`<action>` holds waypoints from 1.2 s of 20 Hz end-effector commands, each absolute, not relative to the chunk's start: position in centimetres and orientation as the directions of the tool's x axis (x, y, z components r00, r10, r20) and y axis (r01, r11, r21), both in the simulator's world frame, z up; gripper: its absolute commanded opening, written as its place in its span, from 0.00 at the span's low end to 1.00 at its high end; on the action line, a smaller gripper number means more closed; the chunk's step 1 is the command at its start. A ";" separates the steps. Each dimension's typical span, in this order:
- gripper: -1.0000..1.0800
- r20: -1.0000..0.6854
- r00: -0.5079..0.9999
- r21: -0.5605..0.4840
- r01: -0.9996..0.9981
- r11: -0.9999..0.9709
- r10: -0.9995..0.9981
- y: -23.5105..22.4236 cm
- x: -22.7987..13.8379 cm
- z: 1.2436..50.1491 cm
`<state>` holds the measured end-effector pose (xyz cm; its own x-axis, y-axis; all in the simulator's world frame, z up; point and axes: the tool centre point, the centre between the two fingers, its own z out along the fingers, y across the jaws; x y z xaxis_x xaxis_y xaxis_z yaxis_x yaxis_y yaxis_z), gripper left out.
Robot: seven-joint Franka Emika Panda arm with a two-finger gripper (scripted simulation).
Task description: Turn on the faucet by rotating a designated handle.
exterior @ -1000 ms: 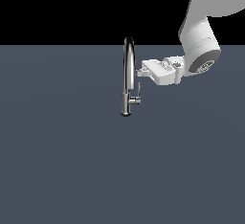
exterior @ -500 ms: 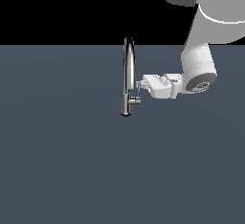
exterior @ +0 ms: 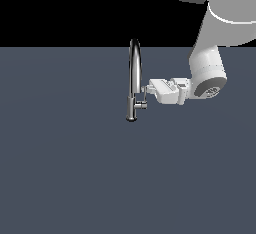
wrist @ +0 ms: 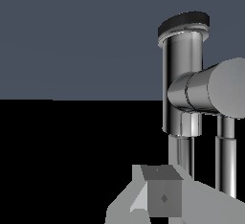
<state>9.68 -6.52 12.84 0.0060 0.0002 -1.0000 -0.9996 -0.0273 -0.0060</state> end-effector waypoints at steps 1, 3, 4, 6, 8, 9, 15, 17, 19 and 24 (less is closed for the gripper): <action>0.00 -1.000 0.006 -0.006 -1.000 -0.027 0.000 -6.5 9.3 13.0; 0.00 -1.000 0.006 -0.006 -1.000 -0.027 0.000 -6.6 8.9 13.1; 0.00 -1.000 0.006 -0.006 -1.000 -0.027 0.000 -6.6 8.7 13.1; 0.00 -1.000 0.006 -0.006 -1.000 -0.027 0.000 -6.6 8.3 13.2; 0.00 -1.000 0.006 -0.006 -1.000 -0.027 0.000 -6.6 7.9 13.3; 0.00 -1.000 0.006 -0.006 -1.000 -0.027 0.000 -6.6 7.7 13.4; 0.00 -1.000 0.006 -0.006 -1.000 -0.027 0.000 -6.6 6.4 13.7; 0.00 -1.000 0.006 -0.006 -1.000 -0.027 0.000 -6.6 6.0 13.8; 0.00 -1.000 0.006 -0.006 -1.000 -0.027 0.000 -6.6 5.5 13.9; 0.00 -1.000 0.007 -0.008 -0.999 -0.031 0.002 -6.0 5.1 13.5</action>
